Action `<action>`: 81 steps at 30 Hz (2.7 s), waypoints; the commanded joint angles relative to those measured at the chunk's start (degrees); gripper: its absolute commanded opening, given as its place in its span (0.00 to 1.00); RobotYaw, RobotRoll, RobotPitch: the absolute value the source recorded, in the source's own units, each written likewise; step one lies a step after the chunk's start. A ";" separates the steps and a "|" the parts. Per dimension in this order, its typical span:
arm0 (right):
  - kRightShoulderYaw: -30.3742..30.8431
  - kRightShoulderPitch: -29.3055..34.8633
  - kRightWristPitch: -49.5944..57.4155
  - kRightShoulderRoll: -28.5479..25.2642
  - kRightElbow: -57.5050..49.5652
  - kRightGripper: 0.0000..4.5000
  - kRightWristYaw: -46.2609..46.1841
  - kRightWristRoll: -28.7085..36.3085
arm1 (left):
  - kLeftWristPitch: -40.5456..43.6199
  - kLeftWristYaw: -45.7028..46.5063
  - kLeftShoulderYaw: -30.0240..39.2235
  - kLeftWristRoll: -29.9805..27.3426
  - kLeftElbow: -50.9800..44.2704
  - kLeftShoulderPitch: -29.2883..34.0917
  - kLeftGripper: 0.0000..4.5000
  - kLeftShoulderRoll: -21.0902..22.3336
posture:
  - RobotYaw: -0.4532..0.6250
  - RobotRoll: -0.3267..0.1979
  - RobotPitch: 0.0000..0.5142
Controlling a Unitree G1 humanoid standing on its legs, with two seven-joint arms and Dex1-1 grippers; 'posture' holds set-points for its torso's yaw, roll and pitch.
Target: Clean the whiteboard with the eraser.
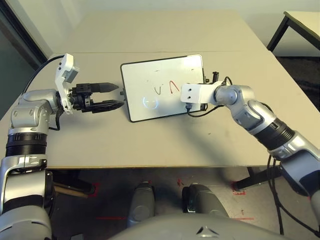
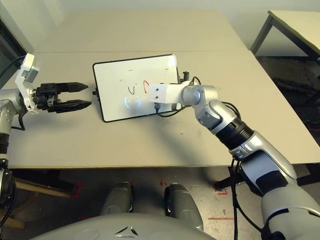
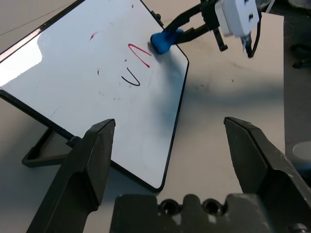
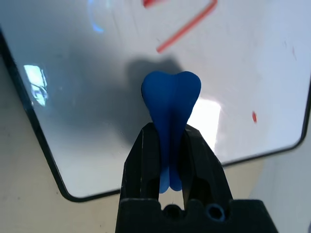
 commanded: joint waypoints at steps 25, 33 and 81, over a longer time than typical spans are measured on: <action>0.34 -2.67 -6.71 9.33 6.32 0.08 2.52 -10.01 | 1.42 1.61 1.06 -2.39 -3.30 1.30 1.00 0.56 | 0.63 0.62 0.05; -2.63 -0.28 -4.91 3.66 3.58 0.08 4.49 -9.68 | 0.93 1.24 0.48 -2.09 -2.32 0.45 1.00 0.11 | 0.63 0.62 0.05; -3.91 -0.07 -7.50 2.34 8.11 0.08 4.62 -13.08 | 0.31 1.43 -0.49 -1.47 -1.11 -0.41 1.00 -0.72 | 0.60 0.62 0.07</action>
